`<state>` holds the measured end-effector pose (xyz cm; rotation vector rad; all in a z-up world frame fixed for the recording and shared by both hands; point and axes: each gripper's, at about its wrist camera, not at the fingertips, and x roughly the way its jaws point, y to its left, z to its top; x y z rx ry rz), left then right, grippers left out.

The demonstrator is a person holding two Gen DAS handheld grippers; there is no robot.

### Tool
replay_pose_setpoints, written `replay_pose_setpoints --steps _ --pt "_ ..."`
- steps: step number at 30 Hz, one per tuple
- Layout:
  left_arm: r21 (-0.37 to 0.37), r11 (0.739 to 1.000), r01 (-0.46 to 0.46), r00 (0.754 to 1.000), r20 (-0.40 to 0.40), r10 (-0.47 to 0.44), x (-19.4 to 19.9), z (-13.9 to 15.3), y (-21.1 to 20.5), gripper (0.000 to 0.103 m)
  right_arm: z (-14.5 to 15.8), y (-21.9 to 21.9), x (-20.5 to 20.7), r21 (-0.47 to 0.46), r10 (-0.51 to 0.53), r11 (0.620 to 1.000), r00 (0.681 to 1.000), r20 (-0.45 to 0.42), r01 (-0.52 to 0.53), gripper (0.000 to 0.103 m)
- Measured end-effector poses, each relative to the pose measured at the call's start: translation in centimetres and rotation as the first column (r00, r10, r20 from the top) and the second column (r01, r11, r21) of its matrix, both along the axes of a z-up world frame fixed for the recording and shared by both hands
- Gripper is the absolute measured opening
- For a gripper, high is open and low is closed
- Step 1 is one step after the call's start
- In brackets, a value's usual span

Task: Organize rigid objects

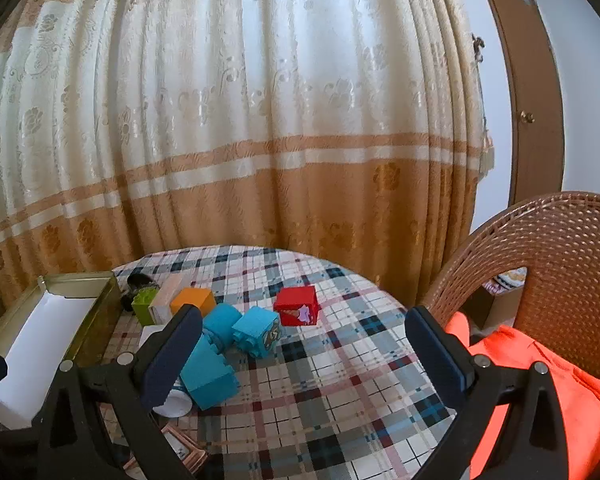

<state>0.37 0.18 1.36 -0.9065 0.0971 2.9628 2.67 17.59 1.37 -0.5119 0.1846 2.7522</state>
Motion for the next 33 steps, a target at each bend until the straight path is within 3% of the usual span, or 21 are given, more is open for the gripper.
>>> replay_pose_setpoints --steps 7,17,21,26,33 --pt "0.031 0.999 -0.021 0.999 0.030 0.020 -0.6 1.2 -0.6 0.103 -0.1 0.1 -1.0 -0.058 0.056 0.997 0.994 0.091 -0.050 0.103" --pt "0.046 0.999 -0.024 0.998 0.056 0.022 -1.0 1.9 -0.4 0.103 2.2 0.9 -0.1 -0.105 0.045 0.994 0.991 0.128 -0.032 0.103" --pt "0.051 0.999 0.016 0.997 0.069 -0.019 -0.7 1.8 0.3 0.103 2.4 1.7 0.7 -0.121 0.044 0.992 0.988 0.147 -0.026 0.103" --pt "0.048 0.996 0.070 0.996 0.058 -0.073 0.2 2.0 1.0 0.103 2.6 2.7 1.7 -0.110 0.021 0.994 0.988 0.155 -0.004 0.103" --pt "0.069 0.981 0.182 0.981 0.060 -0.186 2.0 1.9 1.0 0.103 2.8 2.3 3.2 0.010 0.008 1.000 0.988 0.152 -0.010 0.102"
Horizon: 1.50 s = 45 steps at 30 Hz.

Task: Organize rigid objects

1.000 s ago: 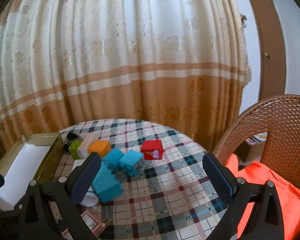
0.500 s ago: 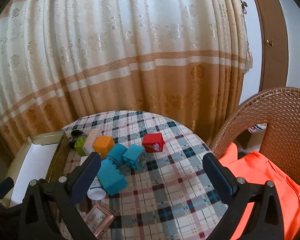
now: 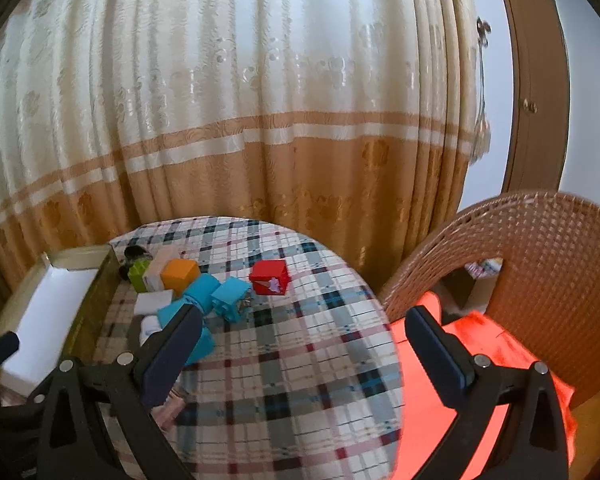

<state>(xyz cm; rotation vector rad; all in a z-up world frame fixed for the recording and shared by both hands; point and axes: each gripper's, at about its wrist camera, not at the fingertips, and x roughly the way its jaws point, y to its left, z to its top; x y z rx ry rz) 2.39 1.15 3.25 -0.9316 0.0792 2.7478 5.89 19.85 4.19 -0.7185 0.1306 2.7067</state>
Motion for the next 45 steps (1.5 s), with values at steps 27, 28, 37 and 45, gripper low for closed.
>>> replay_pose_setpoints --steps 27,28,37,45 --pt "-0.092 0.986 0.137 0.937 0.336 -0.099 -3.3 -7.5 5.3 0.063 -1.6 2.0 0.2 -0.063 0.027 0.998 0.998 0.052 -0.024 0.077" --pt "-0.090 0.986 0.141 0.938 0.332 -0.103 -3.3 -7.5 5.5 0.060 -1.8 2.1 0.0 -0.071 0.027 0.997 0.998 0.061 -0.022 0.077" --pt "-0.002 0.989 0.150 0.944 0.297 -0.143 -3.3 -6.6 4.2 0.047 -3.1 2.8 -1.4 -0.158 0.054 0.987 0.991 0.125 -0.034 0.077" --pt "0.032 0.990 0.137 0.977 0.161 -0.141 -2.0 -1.4 1.8 0.045 -4.3 1.3 -4.7 -0.251 0.196 0.956 0.965 0.175 -0.148 0.077"
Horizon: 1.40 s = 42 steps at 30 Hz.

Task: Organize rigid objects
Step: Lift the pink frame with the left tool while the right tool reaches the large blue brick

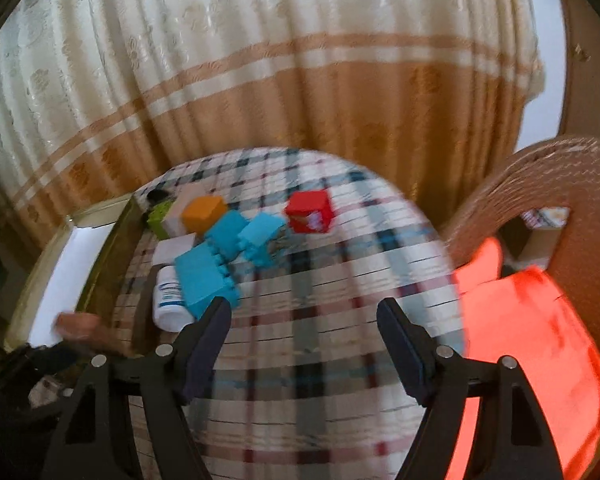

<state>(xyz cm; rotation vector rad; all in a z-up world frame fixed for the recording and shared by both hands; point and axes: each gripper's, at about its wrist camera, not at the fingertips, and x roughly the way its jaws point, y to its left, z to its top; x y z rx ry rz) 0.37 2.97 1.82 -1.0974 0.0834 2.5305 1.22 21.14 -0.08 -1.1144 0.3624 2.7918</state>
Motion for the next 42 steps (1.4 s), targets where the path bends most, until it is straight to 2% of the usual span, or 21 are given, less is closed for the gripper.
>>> replay_pose_setpoints --steps 2,5,9,15,16,19,22,27,31,36,40,42 --pt "0.016 1.000 -0.013 1.000 -0.009 0.013 -0.2 0.8 -0.9 0.044 -0.5 -0.6 -1.0 -0.016 0.024 1.000 1.000 0.018 -0.023 0.077" --pt "0.011 0.999 -0.031 0.999 -0.024 0.031 -0.6 1.2 -1.7 0.042 -1.1 -2.3 -2.4 0.020 0.077 0.997 0.996 0.041 -0.078 0.077" --pt "-0.002 1.000 -0.021 1.000 0.014 0.021 -0.9 -0.2 -1.4 0.036 -1.6 -3.4 -3.5 0.042 0.113 0.992 0.991 0.068 -0.116 0.077" --pt "-0.017 1.000 -0.016 0.998 0.065 0.017 -0.9 -1.8 -0.9 0.036 -2.5 -3.7 -4.4 0.048 0.141 0.988 0.984 0.113 -0.147 0.077" --pt "-0.020 1.000 -0.020 0.997 0.077 0.022 -1.0 -2.2 -0.9 0.039 -2.6 -3.6 -4.4 0.045 0.141 0.988 0.983 0.114 -0.147 0.077" --pt "-0.016 0.999 -0.035 0.994 0.100 0.037 -1.2 -2.9 -1.1 0.058 -2.7 -3.5 -4.4 0.037 0.142 0.988 0.984 0.111 -0.147 0.077" --pt "-0.040 0.998 -0.051 0.992 0.117 0.055 -1.4 -3.7 -0.9 0.059 -3.1 -3.6 -5.2 0.041 0.150 0.987 0.980 0.129 -0.157 0.077" --pt "-0.078 0.995 -0.059 0.994 0.086 0.066 -1.4 -3.9 -0.3 0.064 -4.1 -3.8 -6.5 0.031 0.178 0.982 0.972 0.155 -0.185 0.077" --pt "-0.129 0.991 -0.033 0.997 0.064 0.042 -1.7 -4.3 0.9 0.064 -4.3 -3.9 -7.3 -0.012 0.195 0.981 0.968 0.158 -0.195 0.077" --pt "-0.170 0.985 0.022 0.999 0.043 -0.015 -1.4 -4.6 1.9 0.061 -3.5 -4.3 -7.3 -0.023 0.222 0.975 0.966 0.132 -0.221 0.077" --pt "-0.162 0.987 0.021 1.000 0.015 -0.019 -1.5 -4.4 1.2 0.036 -3.2 -4.6 -7.8 -0.049 0.250 0.968 0.962 0.112 -0.245 0.077" --pt "-0.139 0.990 0.023 1.000 0.015 -0.021 -1.6 -4.2 0.6 0.030 -3.3 -4.9 -8.4 -0.060 0.263 0.964 0.958 0.116 -0.257 0.077"
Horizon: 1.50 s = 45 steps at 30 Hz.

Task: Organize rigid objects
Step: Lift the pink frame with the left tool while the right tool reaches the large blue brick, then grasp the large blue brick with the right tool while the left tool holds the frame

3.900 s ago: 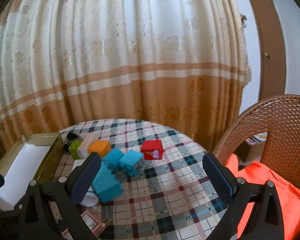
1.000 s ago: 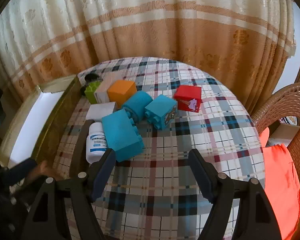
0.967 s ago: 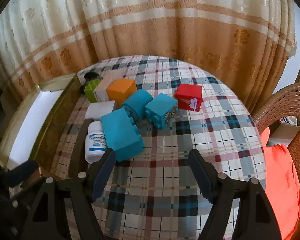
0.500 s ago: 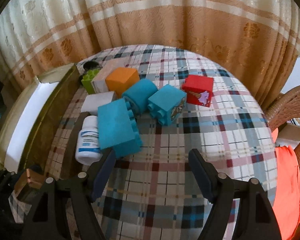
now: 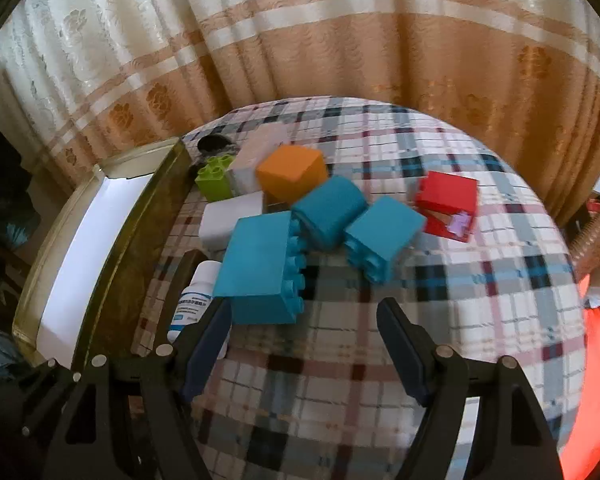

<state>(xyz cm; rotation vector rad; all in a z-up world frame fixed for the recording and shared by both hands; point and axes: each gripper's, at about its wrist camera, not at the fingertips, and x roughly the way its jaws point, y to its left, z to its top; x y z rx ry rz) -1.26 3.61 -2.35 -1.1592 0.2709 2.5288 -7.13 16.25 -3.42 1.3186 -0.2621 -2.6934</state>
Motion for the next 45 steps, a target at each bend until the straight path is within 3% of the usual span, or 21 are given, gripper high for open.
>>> replay_pose_setpoints --steps 7,9,12,15,19,20,23,24,31,36,37,38,45 --pt "0.133 0.991 0.019 1.000 0.020 -0.022 0.2 0.7 -1.7 0.020 -0.8 -0.5 -1.1 -0.019 -0.012 1.000 1.000 0.023 0.012 0.076" --pt "0.162 0.986 0.042 0.999 0.013 -0.045 0.6 1.0 -1.8 0.020 -1.1 -0.1 -1.0 -0.020 -0.025 0.999 0.999 0.030 0.026 0.049" --pt "0.179 0.981 0.075 0.997 0.002 -0.077 1.2 1.3 -1.3 0.020 -1.2 1.2 -0.8 -0.029 -0.059 0.998 0.997 0.047 0.060 0.036" --pt "0.158 0.983 0.088 0.996 -0.008 -0.087 1.4 1.3 -0.8 0.020 -1.1 2.3 -0.4 -0.043 -0.083 0.995 0.995 0.046 0.085 0.036" --pt "0.157 0.984 0.087 0.996 0.002 -0.089 1.3 1.2 -0.7 0.020 -0.1 2.7 0.1 -0.135 -0.049 0.990 0.999 0.017 0.051 0.036" --pt "0.148 0.985 0.088 0.996 0.007 -0.090 1.3 1.1 -0.6 0.020 0.3 2.4 0.1 -0.135 -0.044 0.990 0.999 0.009 0.045 0.039" --pt "0.117 0.990 0.077 0.995 0.051 -0.083 1.0 0.1 -0.4 0.020 1.3 1.6 -0.3 -0.101 -0.028 0.995 0.999 -0.032 0.025 0.066" --pt "0.120 0.990 0.071 0.995 0.061 -0.079 0.9 -0.2 -0.4 0.020 1.3 1.4 -0.5 -0.095 -0.023 0.995 0.999 -0.035 0.019 0.068" --pt "0.103 0.992 0.071 0.995 0.068 -0.079 0.7 -0.9 0.1 0.020 0.1 0.6 -3.6 -0.151 0.005 0.989 0.999 0.040 0.001 0.067" --pt "0.105 0.991 0.077 0.991 0.097 -0.087 0.5 -1.3 0.2 0.018 -1.1 0.5 -5.8 -0.187 -0.029 0.981 0.993 0.115 0.051 0.067" --pt "0.112 0.991 0.076 0.991 0.099 -0.087 0.5 -1.3 0.1 0.017 -1.1 0.5 -5.9 -0.179 -0.036 0.982 0.994 0.107 0.055 0.064" --pt "0.128 0.989 0.078 0.991 0.101 -0.091 0.6 -1.3 -0.1 0.017 -1.1 0.5 -5.9 -0.163 -0.040 0.985 0.993 0.113 0.058 0.055" --pt "0.178 0.979 0.095 0.991 0.079 -0.111 1.2 -0.5 -0.2 0.017 -0.5 2.8 -3.4 -0.264 -0.074 0.959 0.991 0.109 0.101 0.054"
